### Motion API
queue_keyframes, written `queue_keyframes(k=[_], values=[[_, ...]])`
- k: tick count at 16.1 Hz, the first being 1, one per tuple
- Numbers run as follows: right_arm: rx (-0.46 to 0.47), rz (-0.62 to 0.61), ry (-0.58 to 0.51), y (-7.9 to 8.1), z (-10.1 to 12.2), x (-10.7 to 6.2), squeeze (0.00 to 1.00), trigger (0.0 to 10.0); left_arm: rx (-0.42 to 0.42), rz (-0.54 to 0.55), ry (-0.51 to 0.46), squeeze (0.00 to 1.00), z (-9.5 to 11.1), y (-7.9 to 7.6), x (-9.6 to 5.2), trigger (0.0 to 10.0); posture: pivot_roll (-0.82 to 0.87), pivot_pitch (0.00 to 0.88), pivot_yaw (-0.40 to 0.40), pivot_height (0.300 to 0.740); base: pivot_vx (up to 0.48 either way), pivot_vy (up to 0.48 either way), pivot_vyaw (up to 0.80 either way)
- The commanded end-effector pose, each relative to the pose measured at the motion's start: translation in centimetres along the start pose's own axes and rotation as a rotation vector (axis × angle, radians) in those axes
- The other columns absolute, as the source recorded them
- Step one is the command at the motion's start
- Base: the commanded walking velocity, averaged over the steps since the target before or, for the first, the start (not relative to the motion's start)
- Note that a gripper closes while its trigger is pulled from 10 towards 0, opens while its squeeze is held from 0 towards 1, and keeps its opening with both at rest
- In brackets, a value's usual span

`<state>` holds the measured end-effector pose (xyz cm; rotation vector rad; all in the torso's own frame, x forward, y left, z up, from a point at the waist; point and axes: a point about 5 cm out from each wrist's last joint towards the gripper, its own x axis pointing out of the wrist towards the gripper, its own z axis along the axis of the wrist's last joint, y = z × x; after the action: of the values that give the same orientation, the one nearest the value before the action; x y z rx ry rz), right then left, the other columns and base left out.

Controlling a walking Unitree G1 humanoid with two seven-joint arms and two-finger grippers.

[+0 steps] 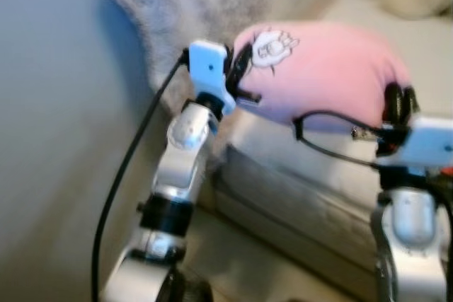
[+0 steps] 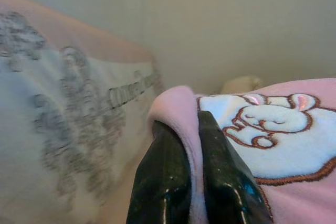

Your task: Clean up the room

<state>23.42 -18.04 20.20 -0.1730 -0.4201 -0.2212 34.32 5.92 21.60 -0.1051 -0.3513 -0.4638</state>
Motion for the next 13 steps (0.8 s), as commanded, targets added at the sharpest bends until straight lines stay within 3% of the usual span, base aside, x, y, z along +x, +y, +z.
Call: queue_keyframes(k=[1,8,13], values=[[-0.011,-0.042,-0.003,-0.6,0.1,0.2,0.0,10.0,0.016,0.015,-0.029,0.0,1.1,0.6,0.6,10.0,-0.08,0.0,0.053,0.74,0.48,0.0,0.0],[-0.012,0.017,0.047,0.2,-2.0,1.4,0.0,10.0,0.044,-0.02,0.027,0.0,0.2,0.9,2.1,10.0,-0.09,0.0,0.068,0.74,0.48,0.0,0.0],[-0.005,0.041,0.048,0.2,-2.6,2.5,0.0,10.0,0.043,0.059,0.051,0.0,0.3,3.3,3.5,10.0,-0.09,0.0,0.075,0.74,0.48,0.0,0.0]])
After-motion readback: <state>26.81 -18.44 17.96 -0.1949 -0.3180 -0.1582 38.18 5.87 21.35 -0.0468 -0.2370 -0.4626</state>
